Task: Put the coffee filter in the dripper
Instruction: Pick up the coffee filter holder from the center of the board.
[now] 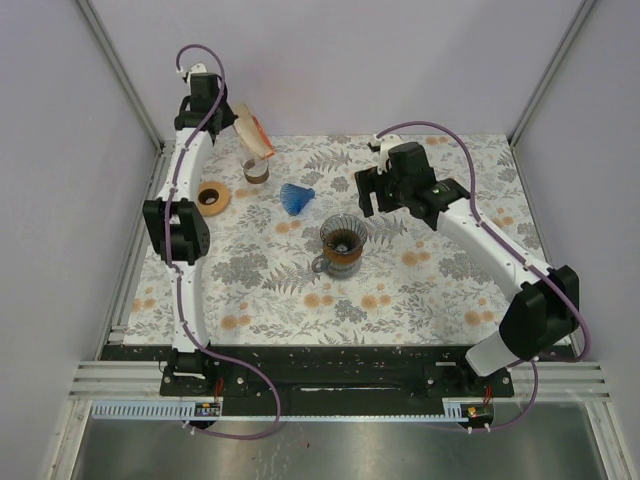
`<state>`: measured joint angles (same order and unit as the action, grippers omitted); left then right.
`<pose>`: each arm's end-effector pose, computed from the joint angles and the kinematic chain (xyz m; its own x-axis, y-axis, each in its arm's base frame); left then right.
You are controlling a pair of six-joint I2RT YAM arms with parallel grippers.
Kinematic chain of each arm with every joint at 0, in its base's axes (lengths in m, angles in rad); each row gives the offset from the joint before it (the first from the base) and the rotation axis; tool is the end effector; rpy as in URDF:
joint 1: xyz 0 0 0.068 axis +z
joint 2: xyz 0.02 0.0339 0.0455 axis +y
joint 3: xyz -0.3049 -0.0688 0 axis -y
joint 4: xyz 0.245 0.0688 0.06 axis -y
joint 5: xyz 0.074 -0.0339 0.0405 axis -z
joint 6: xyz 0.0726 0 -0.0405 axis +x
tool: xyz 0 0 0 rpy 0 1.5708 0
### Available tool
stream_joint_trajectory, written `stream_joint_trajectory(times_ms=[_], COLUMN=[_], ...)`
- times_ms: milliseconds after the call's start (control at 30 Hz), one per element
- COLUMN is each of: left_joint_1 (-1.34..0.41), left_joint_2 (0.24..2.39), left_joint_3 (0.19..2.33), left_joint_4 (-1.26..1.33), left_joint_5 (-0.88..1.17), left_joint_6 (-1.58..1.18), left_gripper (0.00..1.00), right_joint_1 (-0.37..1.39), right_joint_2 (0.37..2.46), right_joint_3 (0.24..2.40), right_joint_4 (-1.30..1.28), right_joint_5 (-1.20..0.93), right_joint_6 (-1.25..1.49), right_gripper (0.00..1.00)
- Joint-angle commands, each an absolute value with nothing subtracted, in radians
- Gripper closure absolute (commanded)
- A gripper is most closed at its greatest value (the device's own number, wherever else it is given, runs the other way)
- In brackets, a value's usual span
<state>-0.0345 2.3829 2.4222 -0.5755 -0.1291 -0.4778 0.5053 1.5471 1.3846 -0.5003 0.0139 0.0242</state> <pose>0.6092 -0.0117 0.3183 -0.4183 -0.4418 -0.7936 -0.3026 0.8916 -0.3369 0.3328 0.1830 0.3477 -0.5498 -0.2765 -0.7882 -0.4613 0.8872 0.0105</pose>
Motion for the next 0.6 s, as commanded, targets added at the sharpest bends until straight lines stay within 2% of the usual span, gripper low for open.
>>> stream_joint_trajectory(times_ms=[0,267,567], left_joint_1=[-0.052,-0.110,-0.167], left_joint_2=[2.237,2.097,1.801], left_joint_3=[2.480,2.431,2.124], left_joint_4=[-0.492,-0.497,-0.662], left_joint_5=[-0.100,-0.103,-0.006], left_joint_6=[-0.433,-0.287,-0.150], left_gripper=[1.00,1.00,1.00], right_joint_1=[0.514,0.514,0.514], right_joint_2=[1.447,1.371,1.299], right_joint_3=[1.364,1.316,1.292], right_joint_4=[-0.485,-0.485,-0.480], right_joint_5=[0.006,0.003,-0.089], right_joint_6=[0.040,0.064,0.100], right_gripper=[0.12,0.12,0.13])
